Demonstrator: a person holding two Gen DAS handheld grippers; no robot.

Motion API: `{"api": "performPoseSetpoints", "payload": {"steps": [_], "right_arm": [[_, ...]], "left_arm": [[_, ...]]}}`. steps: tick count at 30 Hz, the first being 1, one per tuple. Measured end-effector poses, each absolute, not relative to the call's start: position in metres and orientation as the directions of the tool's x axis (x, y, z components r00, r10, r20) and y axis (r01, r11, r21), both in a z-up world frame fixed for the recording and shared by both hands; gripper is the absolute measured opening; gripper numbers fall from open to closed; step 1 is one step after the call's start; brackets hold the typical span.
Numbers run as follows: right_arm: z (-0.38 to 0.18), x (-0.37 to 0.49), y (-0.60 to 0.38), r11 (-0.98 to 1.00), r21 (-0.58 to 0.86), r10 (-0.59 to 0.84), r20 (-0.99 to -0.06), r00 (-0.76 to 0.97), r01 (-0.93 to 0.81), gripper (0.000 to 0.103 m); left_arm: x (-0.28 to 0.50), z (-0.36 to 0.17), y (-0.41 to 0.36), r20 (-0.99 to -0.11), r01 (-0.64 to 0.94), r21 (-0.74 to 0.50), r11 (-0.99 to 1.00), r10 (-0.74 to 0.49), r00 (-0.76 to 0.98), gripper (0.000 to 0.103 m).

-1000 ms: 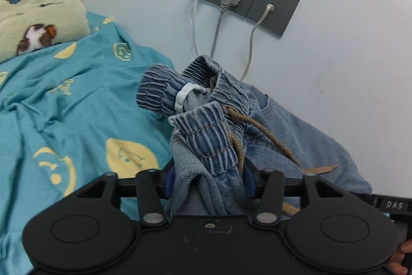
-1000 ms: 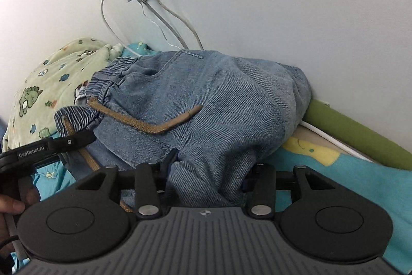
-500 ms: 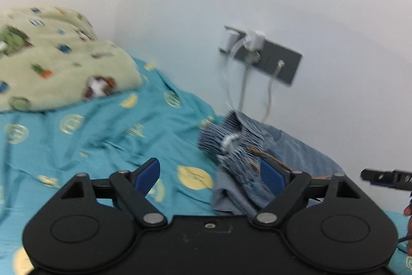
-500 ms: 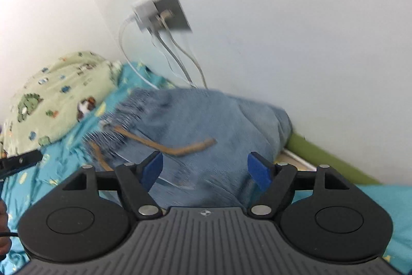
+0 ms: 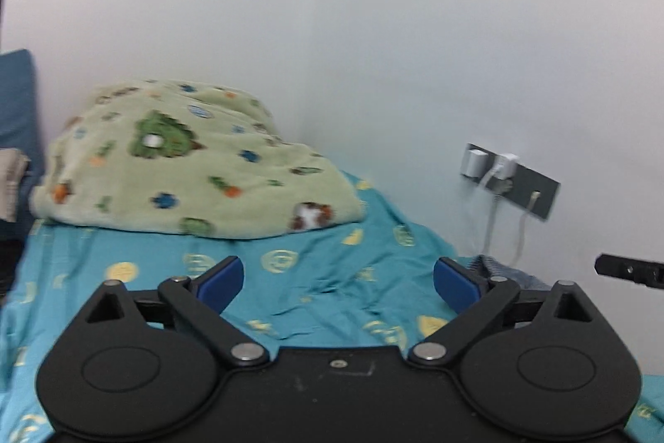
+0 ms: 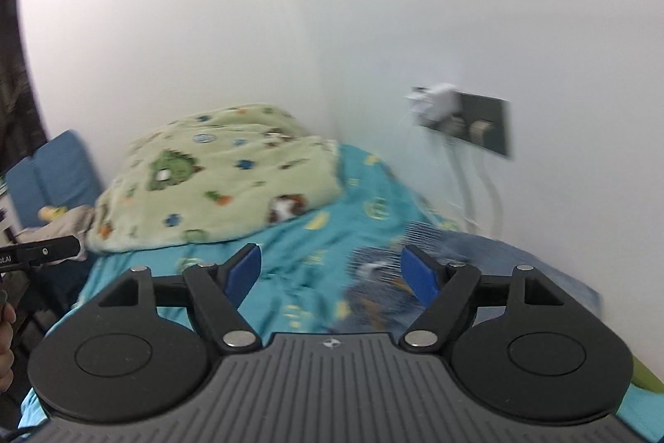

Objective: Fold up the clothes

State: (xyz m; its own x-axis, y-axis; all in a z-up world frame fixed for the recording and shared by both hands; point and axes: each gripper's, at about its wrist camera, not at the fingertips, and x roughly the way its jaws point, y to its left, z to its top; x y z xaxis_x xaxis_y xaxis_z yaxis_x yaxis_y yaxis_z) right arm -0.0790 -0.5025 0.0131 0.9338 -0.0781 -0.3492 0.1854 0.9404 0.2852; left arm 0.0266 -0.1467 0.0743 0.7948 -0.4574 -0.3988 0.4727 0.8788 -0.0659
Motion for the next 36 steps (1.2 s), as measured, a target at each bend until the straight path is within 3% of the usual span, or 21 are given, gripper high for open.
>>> {"api": "performPoseSetpoints", "payload": {"steps": [9, 21, 36], "right_arm": [[0.025, -0.052, -0.411, 0.968, 0.25, 0.089, -0.299, 0.95, -0.012, 0.078], [0.012, 0.016, -0.322, 0.963, 0.212, 0.218, -0.259, 0.941, -0.165, 0.083], [-0.034, 0.053, -0.308, 0.963, 0.192, 0.243, -0.307, 0.92, -0.19, 0.085]], "left_arm": [[-0.01, 0.078, -0.065, -0.358, 0.298, -0.036, 0.954, -0.291, 0.887, 0.102], [0.024, 0.046, -0.032, -0.364, 0.132, 0.01, 0.991, -0.119, 0.924, 0.102], [0.05, 0.008, -0.025, -0.424, 0.09, -0.026, 0.996, -0.092, 0.901, 0.102]]}}
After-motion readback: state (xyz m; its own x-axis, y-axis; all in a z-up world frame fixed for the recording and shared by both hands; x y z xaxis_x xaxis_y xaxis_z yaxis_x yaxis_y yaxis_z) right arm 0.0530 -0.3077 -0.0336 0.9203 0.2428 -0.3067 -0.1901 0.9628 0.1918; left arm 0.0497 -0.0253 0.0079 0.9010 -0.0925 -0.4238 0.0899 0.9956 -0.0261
